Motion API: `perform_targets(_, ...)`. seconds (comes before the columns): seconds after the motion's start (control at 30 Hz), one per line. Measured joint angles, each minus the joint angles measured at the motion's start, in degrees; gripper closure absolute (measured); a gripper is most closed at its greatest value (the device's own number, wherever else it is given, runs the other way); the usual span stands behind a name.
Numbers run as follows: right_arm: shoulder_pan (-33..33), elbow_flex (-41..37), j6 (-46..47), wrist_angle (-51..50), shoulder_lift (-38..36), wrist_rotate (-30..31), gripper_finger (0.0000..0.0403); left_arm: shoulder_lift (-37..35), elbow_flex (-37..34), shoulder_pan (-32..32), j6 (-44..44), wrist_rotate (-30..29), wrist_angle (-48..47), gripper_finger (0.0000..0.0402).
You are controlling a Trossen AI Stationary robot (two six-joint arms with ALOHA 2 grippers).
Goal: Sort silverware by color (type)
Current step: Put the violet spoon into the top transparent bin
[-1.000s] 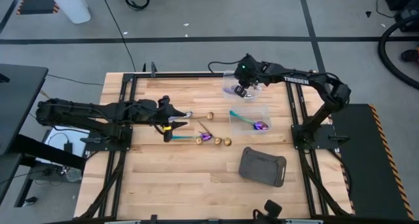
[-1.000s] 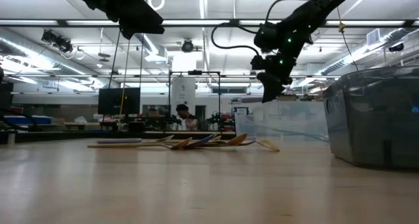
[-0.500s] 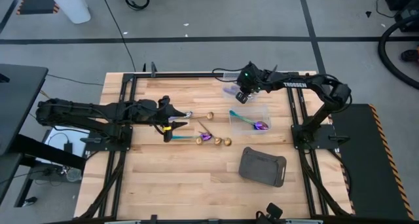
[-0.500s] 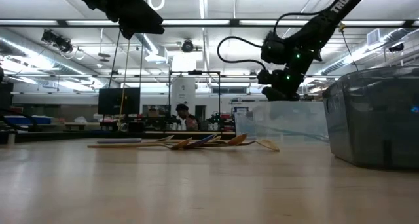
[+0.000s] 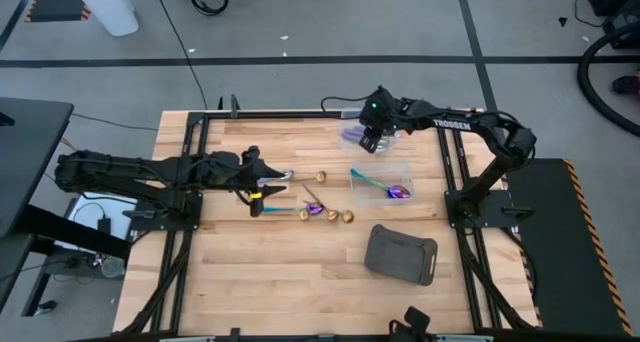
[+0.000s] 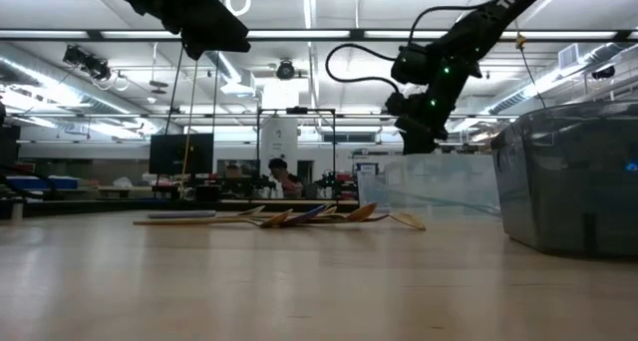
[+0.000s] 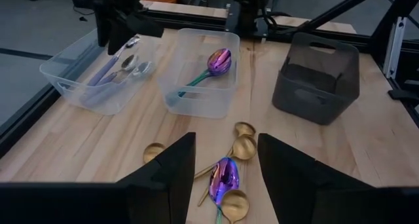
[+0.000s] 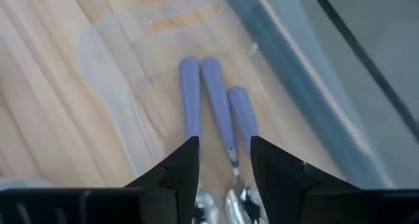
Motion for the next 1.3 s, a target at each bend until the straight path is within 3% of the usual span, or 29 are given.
perform_targets(0.4,-4.45,0.76,-2.45,-3.39,4.57,-0.93,0.0275,0.0,0.02,0.02,0.36,-0.01,0.03,0.023)
perform_targets(0.77,-5.48,10.28,-3.56,-13.18,15.16,3.86,0.0276,0.0,0.02,0.07,0.46,-0.09,0.1,0.023)
perform_targets(1.1,-5.33,13.5,-3.47,-15.4,17.68,2.73,0.0345,0.02,0.02,-0.02,0.44,-0.11,-0.16,0.023)
perform_targets(1.3,-5.35,15.05,-1.97,-15.98,17.64,0.29,0.034,0.01,0.02,-0.02,0.42,-0.11,-0.38,0.023)
